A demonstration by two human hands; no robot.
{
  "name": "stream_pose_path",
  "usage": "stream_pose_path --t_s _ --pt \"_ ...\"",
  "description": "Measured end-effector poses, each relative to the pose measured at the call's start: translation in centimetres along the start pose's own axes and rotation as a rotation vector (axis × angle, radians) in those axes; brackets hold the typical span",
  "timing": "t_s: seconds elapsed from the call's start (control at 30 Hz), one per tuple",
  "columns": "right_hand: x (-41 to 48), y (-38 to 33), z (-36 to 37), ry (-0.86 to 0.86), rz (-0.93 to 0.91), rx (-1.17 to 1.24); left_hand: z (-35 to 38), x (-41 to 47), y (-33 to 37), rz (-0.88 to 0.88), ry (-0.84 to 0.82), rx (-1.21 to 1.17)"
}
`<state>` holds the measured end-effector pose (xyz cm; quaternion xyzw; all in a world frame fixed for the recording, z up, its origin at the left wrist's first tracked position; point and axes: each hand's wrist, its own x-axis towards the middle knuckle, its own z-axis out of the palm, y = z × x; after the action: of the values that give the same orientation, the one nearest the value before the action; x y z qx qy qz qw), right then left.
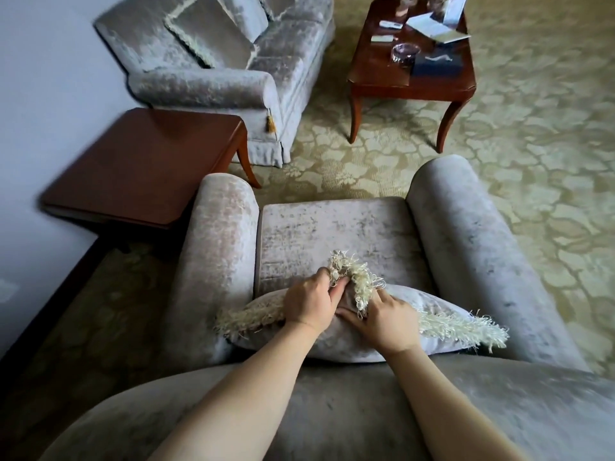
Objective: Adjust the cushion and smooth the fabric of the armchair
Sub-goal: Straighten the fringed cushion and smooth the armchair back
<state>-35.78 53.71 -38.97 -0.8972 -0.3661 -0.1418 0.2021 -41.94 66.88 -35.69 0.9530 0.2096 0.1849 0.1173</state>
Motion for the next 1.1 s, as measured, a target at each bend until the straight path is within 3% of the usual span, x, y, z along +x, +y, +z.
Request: stream_pose_path --t_s 0.1,0.27,0.4,0.5,0.63,0.7,0.8,1.0,1.1 --pt "1.1 0.6 -0.8 -0.022 0.008 0.009 -0.6 0.6 0.9 -0.022 0.001 -0.058" --pt "0.1 0.2 -2.1 -0.133 -0.011 0.019 -1.9 -1.3 0.1 -0.121 -0.246 -0.077" --pt "-2.8 -1.1 -2.6 -0.32 0.118 0.016 -3.6 -6.1 -2.9 -0.087 -0.435 -0.084" --pt "-3.1 -2.6 -3.9 -0.374 0.148 -0.071 -5.0 -9.1 -5.9 -0.227 -0.452 -0.105" --pt "-1.8 -7.4 -5.2 -0.13 -0.161 0.062 -6.8 -10.5 -8.3 -0.407 -0.364 0.14" --pt "-0.5 -11.1 -4.9 -0.127 -0.358 0.095 -7.7 -10.5 -9.1 -0.494 -0.384 0.249" --pt "0.6 -16.4 -3.2 -0.367 -0.484 0.097 -9.0 -10.5 -10.6 -0.655 -0.427 0.355" --pt "-0.2 -21.3 1.4 -0.689 -0.39 0.143 -11.6 -11.8 -15.7 -0.825 -0.423 0.392" --pt "-0.9 -23.3 4.1 -0.814 -0.349 0.111 -11.7 -12.7 -18.7 -0.991 -0.619 0.392"
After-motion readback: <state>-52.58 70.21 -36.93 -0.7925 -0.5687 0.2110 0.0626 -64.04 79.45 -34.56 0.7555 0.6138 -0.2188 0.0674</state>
